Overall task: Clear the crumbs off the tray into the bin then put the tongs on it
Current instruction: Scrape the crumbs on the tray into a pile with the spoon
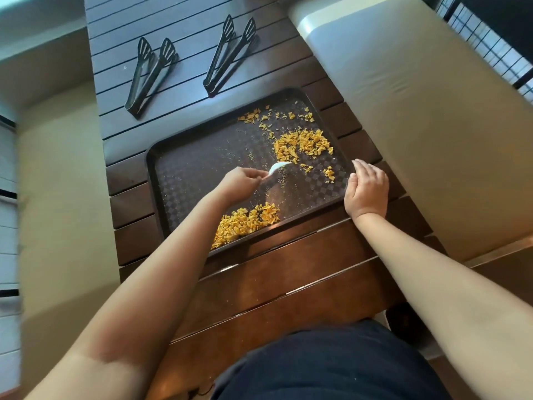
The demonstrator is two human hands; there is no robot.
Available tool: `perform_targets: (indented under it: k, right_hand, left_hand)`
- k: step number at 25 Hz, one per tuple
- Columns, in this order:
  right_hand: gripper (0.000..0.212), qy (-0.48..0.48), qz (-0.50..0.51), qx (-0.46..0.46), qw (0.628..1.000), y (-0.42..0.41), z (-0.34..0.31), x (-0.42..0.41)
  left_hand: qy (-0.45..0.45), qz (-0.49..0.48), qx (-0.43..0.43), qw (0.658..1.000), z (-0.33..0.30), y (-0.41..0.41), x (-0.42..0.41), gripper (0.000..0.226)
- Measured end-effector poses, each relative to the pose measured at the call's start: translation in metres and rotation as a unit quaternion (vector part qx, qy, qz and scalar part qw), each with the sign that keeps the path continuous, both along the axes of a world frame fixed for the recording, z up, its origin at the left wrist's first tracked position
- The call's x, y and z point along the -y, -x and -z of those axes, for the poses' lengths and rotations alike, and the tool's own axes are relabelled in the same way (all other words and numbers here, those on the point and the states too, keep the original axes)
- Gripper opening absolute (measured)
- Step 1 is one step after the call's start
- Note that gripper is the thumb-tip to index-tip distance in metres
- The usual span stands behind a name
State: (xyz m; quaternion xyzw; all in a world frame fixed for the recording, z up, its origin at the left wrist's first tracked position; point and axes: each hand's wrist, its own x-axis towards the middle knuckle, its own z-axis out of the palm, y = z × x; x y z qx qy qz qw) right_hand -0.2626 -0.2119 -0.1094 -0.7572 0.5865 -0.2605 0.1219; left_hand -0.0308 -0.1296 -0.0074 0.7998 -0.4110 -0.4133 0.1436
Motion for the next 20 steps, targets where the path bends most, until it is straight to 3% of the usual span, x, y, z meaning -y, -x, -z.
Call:
perform_targets:
  k: [6,11,15,20]
  right_hand:
    - [0.051,-0.007,0.003,-0.002,1.0,0.0,0.0,0.001]
    - [0.05,-0.007,0.006,0.0,1.0,0.0,0.001,0.002]
    - [0.05,-0.019,0.012,0.013,1.0,0.0,-0.001,0.003]
    - [0.045,-0.016,0.016,0.027,0.999,0.002,-0.001,0.002]
  left_hand:
    - [0.004,-0.01,-0.051,0.999,0.01,0.041,0.023,0.032]
    - [-0.055,0.119,-0.06,0.989,0.003,0.047,0.028,0.028]
    - [0.023,0.041,-0.033,0.998,0.007,0.039,0.041,0.029]
    - [-0.031,0.117,-0.041,0.992,0.015,0.053,0.045,0.028]
